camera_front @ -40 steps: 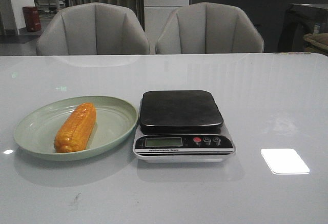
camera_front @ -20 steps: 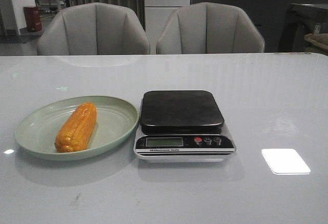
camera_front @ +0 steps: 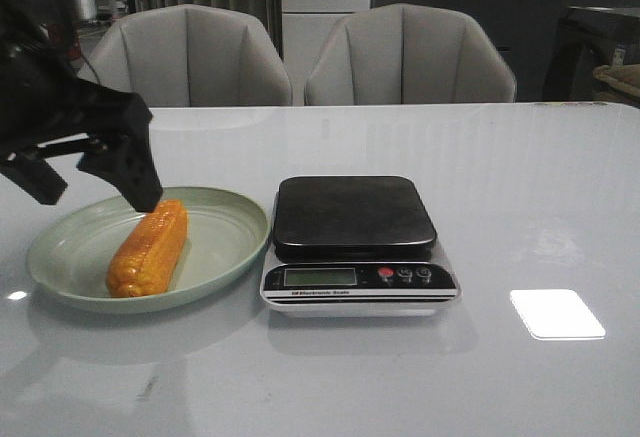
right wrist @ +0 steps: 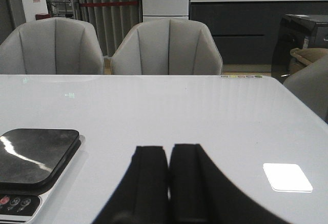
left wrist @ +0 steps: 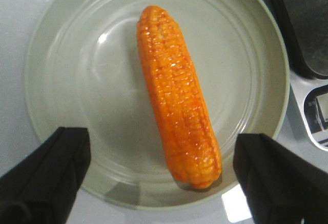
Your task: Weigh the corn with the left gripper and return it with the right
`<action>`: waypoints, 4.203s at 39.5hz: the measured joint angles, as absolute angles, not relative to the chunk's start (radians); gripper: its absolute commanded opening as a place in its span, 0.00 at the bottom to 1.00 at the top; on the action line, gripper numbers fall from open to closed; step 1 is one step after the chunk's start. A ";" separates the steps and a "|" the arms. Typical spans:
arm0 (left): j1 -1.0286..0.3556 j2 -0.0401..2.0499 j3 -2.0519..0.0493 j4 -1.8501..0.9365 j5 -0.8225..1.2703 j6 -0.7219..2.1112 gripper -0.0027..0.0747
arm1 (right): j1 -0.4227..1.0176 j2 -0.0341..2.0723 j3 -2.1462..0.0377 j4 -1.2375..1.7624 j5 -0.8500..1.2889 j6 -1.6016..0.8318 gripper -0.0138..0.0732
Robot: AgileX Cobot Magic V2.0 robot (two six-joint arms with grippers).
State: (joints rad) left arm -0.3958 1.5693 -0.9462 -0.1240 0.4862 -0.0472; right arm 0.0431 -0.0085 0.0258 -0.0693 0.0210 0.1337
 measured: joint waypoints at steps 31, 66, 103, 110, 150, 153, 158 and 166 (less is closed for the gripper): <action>-0.438 1.892 -1.257 -0.198 0.733 -0.064 0.19 | 0.043 -0.009 0.026 -0.069 0.021 0.134 0.34; -0.618 2.007 -1.432 -0.373 0.505 -0.066 0.65 | 0.043 -0.009 0.026 -0.069 0.021 0.134 0.34; -0.618 1.621 -1.228 -0.233 0.553 -0.067 0.60 | 0.043 -0.009 0.026 -0.069 0.021 0.134 0.34; -0.618 1.354 -1.032 -0.192 0.542 -0.067 0.59 | 0.043 -0.009 0.026 -0.069 0.021 0.134 0.34; -0.618 0.130 -0.413 0.000 0.520 -0.067 0.19 | 0.043 -0.009 0.026 -0.069 -0.118 0.134 0.34; -0.618 0.130 -0.385 0.000 0.520 -0.067 0.19 | 0.048 -0.004 0.018 -0.069 -0.114 0.137 0.34; -0.618 0.130 -0.343 0.000 0.522 -0.067 0.19 | 0.059 0.101 -0.072 -0.069 -0.068 0.140 0.34; -0.618 0.130 -0.322 0.000 0.499 -0.067 0.19 | 0.068 0.362 -0.275 -0.069 0.091 0.141 0.34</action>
State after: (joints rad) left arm -0.6179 0.1300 -0.3220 0.0000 0.4989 -0.0665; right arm 0.0682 0.3621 -0.2754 -0.0693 0.0913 0.1410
